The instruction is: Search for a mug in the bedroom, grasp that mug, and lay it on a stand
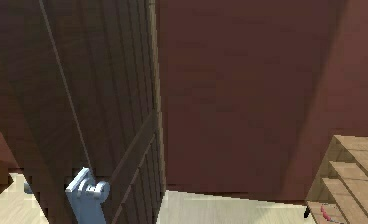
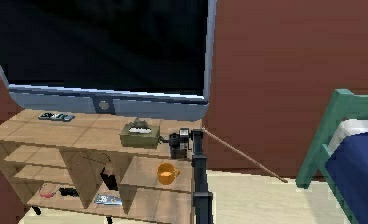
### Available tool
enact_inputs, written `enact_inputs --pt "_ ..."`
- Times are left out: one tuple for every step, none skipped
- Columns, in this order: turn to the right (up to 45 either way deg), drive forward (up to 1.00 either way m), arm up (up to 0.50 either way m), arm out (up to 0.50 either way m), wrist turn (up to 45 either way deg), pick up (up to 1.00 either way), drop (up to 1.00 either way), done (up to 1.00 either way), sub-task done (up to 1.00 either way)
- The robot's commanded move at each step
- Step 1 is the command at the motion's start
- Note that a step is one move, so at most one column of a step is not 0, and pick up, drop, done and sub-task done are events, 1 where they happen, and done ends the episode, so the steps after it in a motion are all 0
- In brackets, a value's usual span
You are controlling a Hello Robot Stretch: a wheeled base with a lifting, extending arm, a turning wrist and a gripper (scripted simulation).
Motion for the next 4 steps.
enact_inputs --pt "0.0 0.0 -0.3 0.0 0.0 0.0 0.0 0.0 0.0" --pt "0.0 0.0 0.0 0.0 0.0 1.0 0.0 0.0 0.0" --pt "0.0 0.0 0.1 0.0 0.0 0.0 0.0 0.0 0.0" --pt "0.0 0.0 0.5 0.0 0.0 0.0 0.0 0.0 0.0"
